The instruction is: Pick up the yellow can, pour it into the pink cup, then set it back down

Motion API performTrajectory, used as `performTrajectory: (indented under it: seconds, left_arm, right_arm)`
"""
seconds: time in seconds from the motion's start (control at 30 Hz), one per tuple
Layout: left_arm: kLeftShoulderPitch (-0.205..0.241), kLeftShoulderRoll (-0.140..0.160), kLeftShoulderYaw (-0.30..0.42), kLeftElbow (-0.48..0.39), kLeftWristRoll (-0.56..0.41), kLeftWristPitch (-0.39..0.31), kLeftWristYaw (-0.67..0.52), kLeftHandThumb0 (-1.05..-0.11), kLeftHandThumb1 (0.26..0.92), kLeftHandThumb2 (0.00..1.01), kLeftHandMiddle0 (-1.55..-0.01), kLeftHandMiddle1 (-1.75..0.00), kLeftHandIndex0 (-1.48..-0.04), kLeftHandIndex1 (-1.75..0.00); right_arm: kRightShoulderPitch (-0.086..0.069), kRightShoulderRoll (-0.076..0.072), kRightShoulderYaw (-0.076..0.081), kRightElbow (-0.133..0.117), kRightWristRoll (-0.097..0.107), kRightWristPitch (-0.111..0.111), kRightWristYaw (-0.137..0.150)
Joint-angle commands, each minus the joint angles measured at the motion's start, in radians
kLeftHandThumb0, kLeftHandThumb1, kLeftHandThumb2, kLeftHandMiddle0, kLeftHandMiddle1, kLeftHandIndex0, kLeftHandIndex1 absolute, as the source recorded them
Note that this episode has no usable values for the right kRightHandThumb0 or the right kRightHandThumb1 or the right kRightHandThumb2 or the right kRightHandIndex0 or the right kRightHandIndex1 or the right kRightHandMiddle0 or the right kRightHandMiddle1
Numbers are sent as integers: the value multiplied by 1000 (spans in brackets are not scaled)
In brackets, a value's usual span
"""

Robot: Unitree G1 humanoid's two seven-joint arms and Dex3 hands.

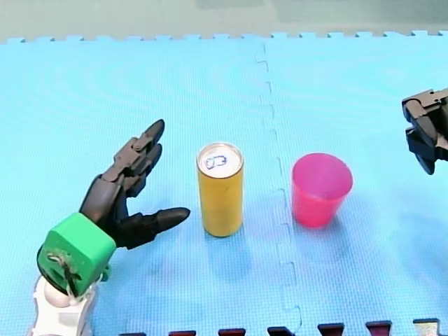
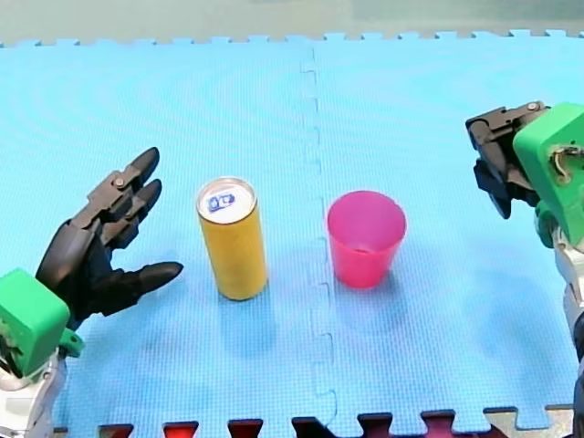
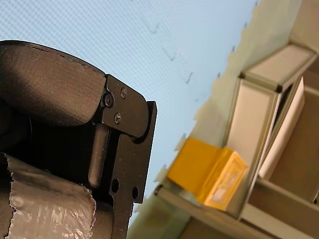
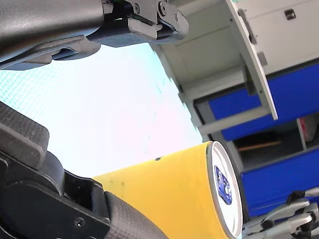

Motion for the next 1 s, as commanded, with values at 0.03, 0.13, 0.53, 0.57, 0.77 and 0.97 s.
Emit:
performTrajectory:
  seconds: [0.03, 0.13, 0.53, 0.57, 0.77, 0.97]
  left_arm:
    - [-2, 6, -2, -3, 2, 6, 6, -979, 792, 6, -218, -1, -217, 0]
    - [-3, 7, -3, -3, 3, 9, 10, -983, 797, 6, -219, -2, -217, 0]
    - [2, 11, -9, -9, 12, 15, 20, -989, 808, 3, -224, -2, -216, 0]
    - [2, 10, -10, -9, 12, 16, 21, -990, 809, 3, -225, -3, -216, 0]
    - [-1, 4, -13, -5, 22, 23, 38, -998, 816, 4, -232, -4, -218, -1]
    - [-17, -3, -26, 7, 54, 53, 89, -1011, 822, 3, -283, -25, -218, 0]
  right_arm:
    - [-4, -5, -1, -1, 3, 1, 0]
    - [-5, -4, 0, -1, 3, 3, -1]
    - [-4, -4, 0, -2, 3, 2, 2]
    - [-4, -4, 0, -2, 3, 2, 2]
    - [-4, -7, -1, -1, 4, 4, 6]
    - [-7, -7, 4, -2, -1, 2, 4]
